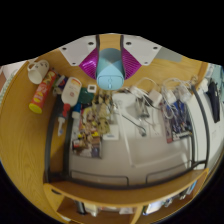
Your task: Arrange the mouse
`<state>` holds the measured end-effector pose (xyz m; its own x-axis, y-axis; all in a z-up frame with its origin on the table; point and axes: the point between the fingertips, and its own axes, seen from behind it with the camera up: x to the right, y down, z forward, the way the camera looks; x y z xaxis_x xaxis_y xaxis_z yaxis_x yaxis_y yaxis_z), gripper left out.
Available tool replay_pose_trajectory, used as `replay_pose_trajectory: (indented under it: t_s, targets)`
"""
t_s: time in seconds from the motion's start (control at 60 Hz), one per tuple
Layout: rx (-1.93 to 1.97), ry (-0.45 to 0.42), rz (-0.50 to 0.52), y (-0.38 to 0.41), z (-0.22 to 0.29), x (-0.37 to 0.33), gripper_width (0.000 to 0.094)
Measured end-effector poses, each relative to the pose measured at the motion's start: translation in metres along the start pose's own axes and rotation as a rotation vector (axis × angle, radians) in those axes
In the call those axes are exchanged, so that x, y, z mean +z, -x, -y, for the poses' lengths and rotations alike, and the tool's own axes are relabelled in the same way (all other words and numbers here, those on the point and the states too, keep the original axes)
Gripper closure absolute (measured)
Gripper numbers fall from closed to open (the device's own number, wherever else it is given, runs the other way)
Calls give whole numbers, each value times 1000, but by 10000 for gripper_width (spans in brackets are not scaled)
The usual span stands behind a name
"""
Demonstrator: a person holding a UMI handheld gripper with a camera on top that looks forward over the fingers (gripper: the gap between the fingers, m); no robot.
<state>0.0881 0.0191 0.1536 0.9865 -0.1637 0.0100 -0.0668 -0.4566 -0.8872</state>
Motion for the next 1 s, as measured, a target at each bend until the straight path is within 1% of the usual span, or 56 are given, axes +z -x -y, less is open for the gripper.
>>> replay_pose_trajectory:
  t_s: [0.067, 0.117, 0.2, 0.283, 0.383, 0.467, 0.483, 0.5, 0.6, 0.633, 0.7, 0.733, 0.767, 0.867, 0.967, 0.983, 1.0]
  targets:
    - [2, -40, 29, 30, 25, -19, 668]
    - [-2, -56, 60, 57, 34, -29, 667]
    - [-20, -57, 105, 99, 30, -39, 668]
    - [-29, -14, 146, 141, 2, -38, 660]
    - [-53, 63, 173, 172, -48, -27, 663]
    - [-66, 139, 171, 186, -91, -17, 663]
    - [-68, 151, 172, 187, -100, -15, 595]
    - [-70, 164, 172, 188, -108, -13, 639]
    - [-76, 245, 179, 196, -152, -5, 641]
    - [-79, 263, 176, 197, -163, -3, 621]
    - [-92, 292, 168, 194, -183, 0, 613]
    - [-95, 274, 163, 195, -181, 1, 604]
    - [-105, 277, 158, 194, -183, 0, 601]
    - [-108, 284, 159, 196, -182, 0, 507]
    - [-89, 337, 168, 198, -188, 2, 431]
    - [-85, 341, 168, 197, -188, 1, 353]
    - [-82, 344, 161, 196, -187, 0, 319]
